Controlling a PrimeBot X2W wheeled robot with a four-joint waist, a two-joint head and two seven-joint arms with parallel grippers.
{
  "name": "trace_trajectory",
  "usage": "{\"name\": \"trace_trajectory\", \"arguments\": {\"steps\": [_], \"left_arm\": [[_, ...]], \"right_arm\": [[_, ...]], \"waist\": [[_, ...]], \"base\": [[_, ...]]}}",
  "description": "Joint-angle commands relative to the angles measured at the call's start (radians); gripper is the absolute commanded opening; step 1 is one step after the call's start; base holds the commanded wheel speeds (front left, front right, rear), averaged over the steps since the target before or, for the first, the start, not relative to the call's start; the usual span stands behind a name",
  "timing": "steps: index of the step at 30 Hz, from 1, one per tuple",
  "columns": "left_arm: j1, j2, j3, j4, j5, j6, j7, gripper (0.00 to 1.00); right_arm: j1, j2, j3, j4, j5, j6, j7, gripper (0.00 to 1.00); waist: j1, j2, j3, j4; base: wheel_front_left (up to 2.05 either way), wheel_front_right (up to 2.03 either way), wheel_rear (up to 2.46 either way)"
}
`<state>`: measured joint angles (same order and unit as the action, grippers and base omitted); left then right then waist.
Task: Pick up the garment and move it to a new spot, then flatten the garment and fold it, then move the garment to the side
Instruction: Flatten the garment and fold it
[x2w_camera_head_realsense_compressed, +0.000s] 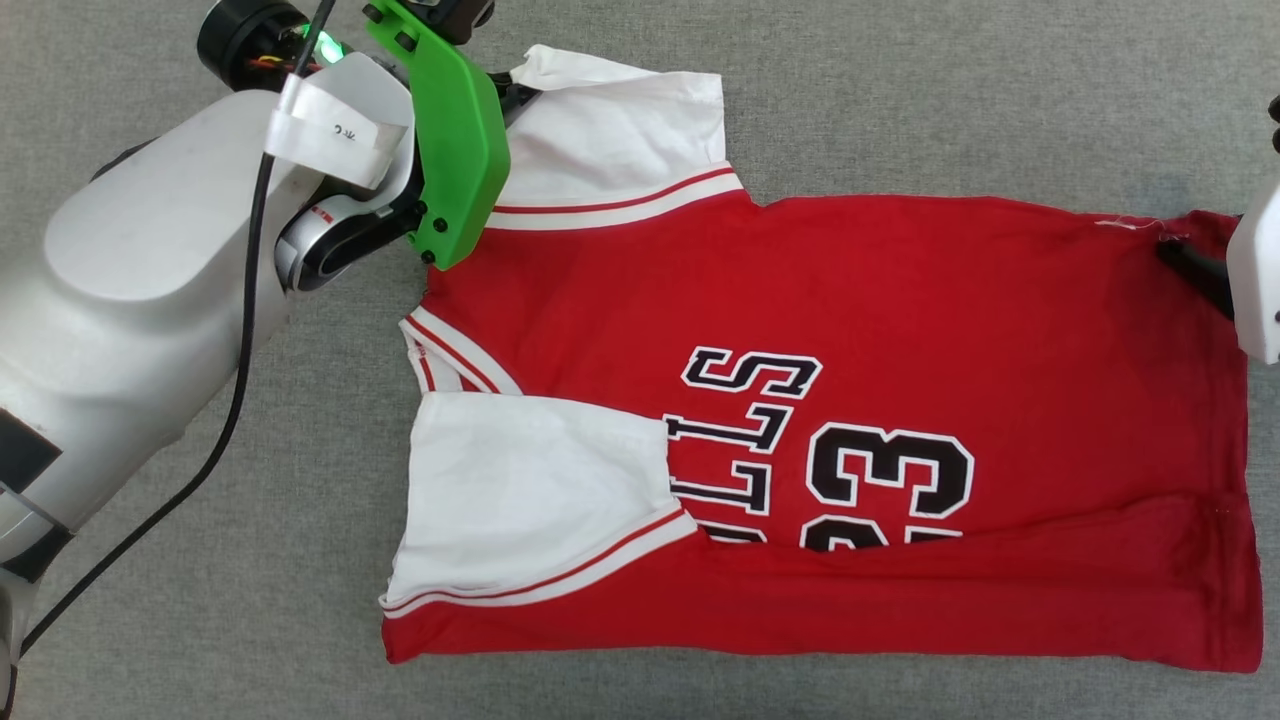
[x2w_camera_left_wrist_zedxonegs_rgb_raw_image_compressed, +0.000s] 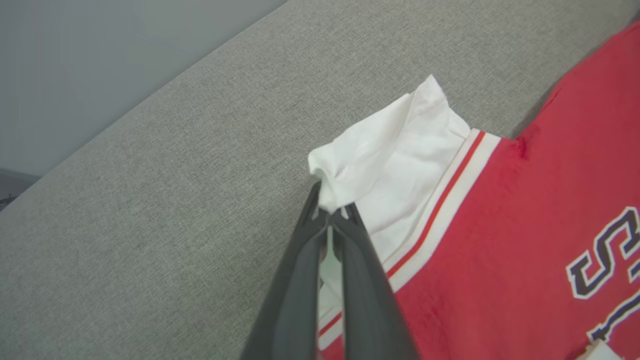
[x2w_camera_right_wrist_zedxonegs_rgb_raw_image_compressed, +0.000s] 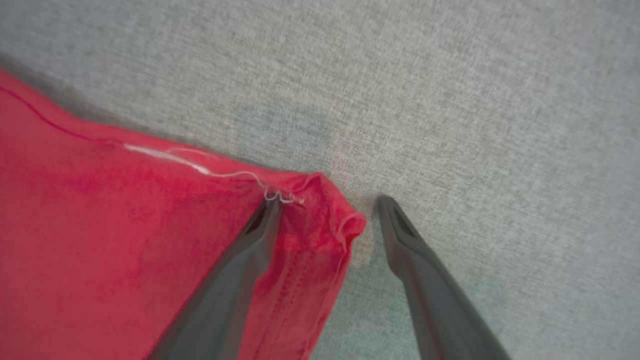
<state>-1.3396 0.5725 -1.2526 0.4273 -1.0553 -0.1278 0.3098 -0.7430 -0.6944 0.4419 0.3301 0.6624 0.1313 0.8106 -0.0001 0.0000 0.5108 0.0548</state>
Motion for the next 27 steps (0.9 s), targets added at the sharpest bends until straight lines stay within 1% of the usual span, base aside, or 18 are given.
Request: {"name": "trace_trajectory", "arguments": {"steps": [1,2,3,10,18,19,20,23,27], "left_arm": [[-0.015,0.004,0.0,-0.001,0.005,-0.003,-0.007,0.0],[-0.015,0.005,-0.001,0.001,0.005,-0.003,-0.009,0.0],[-0.014,0.007,-0.002,0.004,0.006,-0.003,-0.011,0.0],[0.02,0.013,-0.007,0.033,-0.001,-0.003,-0.053,0.0],[0.099,0.03,-0.01,0.017,-0.026,-0.003,-0.093,0.0],[0.142,0.044,-0.012,0.0,-0.03,-0.001,-0.1,0.0],[0.161,0.051,-0.013,-0.008,-0.033,0.003,-0.104,0.0],[0.211,0.073,-0.014,-0.039,-0.042,0.014,-0.113,0.0],[0.282,0.112,-0.016,-0.088,-0.052,0.041,-0.126,0.0]], "right_arm": [[0.031,0.029,0.042,0.037,0.014,-0.001,-0.002,0.81],[0.029,0.028,0.047,0.04,0.019,-0.001,-0.015,0.12],[0.027,0.028,0.049,0.042,0.024,-0.001,-0.027,0.0],[0.031,0.01,0.035,0.03,0.07,-0.001,-0.172,0.0],[0.11,-0.015,0.019,-0.022,0.114,-0.001,-0.305,0.0],[0.159,-0.022,0.017,-0.036,0.126,-0.001,-0.336,0.0],[0.177,-0.022,0.015,-0.04,0.13,-0.001,-0.346,0.0],[0.225,-0.023,0.004,-0.052,0.142,-0.001,-0.37,0.0],[0.293,-0.026,-0.004,-0.068,0.153,-0.001,-0.397,0.0]], "waist": [[0.0001,0.0,0.001,-0.001],[0.0001,0.0,-0.001,-0.003],[0.0001,0.0,-0.004,-0.005],[0.0001,0.0,-0.083,-0.017],[0.0001,0.0,-0.189,-0.01],[0.0001,0.0,-0.23,-0.007],[0.0001,0.0,-0.245,-0.008],[0.0001,0.0,-0.278,-0.008],[0.0001,0.0,-0.315,-0.01]], "base": [[0.0,0.0,0.0],[0.0,0.0,0.0],[0.0,0.0,0.0],[0.0,0.0,0.0],[0.0,0.0,0.0],[0.0,0.0,0.0],[0.0,0.0,0.0],[0.0,0.0,0.0],[0.0,0.0,0.0]]}}
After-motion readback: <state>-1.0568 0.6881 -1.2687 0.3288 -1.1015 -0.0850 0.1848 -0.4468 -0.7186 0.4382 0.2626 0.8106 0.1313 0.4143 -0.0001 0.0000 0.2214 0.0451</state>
